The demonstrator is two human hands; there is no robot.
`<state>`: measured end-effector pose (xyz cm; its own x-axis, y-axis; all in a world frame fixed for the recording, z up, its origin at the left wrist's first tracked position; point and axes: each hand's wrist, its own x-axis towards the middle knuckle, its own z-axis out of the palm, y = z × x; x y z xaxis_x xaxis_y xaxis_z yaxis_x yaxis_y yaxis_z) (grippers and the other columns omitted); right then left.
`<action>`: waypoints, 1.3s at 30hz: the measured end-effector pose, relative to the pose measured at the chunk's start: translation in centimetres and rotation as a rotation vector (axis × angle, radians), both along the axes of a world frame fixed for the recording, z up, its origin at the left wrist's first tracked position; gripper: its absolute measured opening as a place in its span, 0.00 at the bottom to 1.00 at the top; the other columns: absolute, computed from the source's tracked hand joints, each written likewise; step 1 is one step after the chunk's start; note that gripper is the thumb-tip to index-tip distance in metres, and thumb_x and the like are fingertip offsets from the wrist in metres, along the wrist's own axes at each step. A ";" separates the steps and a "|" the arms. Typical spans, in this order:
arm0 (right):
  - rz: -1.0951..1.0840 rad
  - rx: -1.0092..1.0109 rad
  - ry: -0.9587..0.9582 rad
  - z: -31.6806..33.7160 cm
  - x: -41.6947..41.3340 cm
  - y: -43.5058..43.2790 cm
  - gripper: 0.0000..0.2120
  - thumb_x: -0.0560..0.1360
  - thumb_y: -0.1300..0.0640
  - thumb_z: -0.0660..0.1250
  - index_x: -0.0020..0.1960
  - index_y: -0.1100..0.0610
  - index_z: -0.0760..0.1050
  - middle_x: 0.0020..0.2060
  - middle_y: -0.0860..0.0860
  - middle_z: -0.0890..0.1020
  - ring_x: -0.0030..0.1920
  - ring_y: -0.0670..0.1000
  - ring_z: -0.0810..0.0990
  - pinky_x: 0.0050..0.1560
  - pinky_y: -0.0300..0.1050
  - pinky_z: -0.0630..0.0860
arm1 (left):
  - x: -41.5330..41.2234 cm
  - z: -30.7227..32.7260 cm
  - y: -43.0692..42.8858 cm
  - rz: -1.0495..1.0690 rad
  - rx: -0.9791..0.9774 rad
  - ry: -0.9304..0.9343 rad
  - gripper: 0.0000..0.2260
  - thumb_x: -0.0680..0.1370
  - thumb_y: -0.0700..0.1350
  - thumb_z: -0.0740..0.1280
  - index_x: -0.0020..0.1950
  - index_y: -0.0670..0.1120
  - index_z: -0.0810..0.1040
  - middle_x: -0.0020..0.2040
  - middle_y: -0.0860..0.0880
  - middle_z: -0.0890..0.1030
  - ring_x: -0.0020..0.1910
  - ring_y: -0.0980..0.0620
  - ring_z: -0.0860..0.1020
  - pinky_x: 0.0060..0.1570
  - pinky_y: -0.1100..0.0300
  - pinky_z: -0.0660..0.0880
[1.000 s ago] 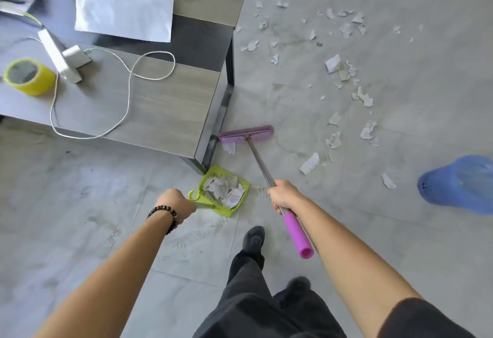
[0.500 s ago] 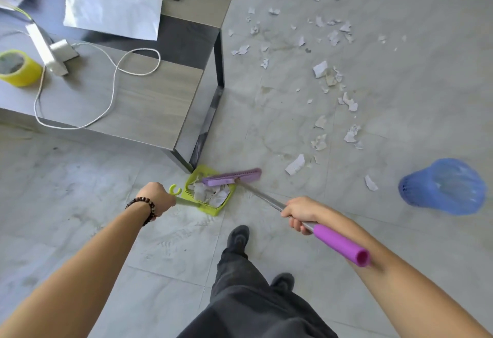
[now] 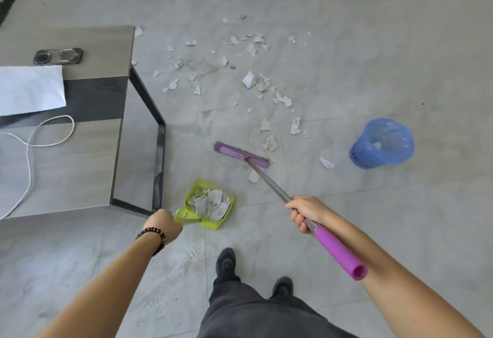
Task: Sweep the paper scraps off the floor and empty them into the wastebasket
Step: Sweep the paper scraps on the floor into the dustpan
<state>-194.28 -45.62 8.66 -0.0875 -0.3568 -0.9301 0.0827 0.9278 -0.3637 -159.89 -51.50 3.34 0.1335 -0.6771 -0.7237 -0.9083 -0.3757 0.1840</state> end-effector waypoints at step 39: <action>-0.081 0.245 -0.085 -1.6 -6.3 1.6 0.05 0.78 0.62 0.58 0.47 0.53 0.68 0.23 0.47 0.69 0.19 0.41 0.66 0.18 0.32 0.63 | -14.2 -2.3 -11.7 -0.259 0.076 -0.032 0.09 0.71 0.37 0.62 0.31 0.41 0.67 0.27 0.44 0.72 0.24 0.46 0.72 0.24 0.65 0.69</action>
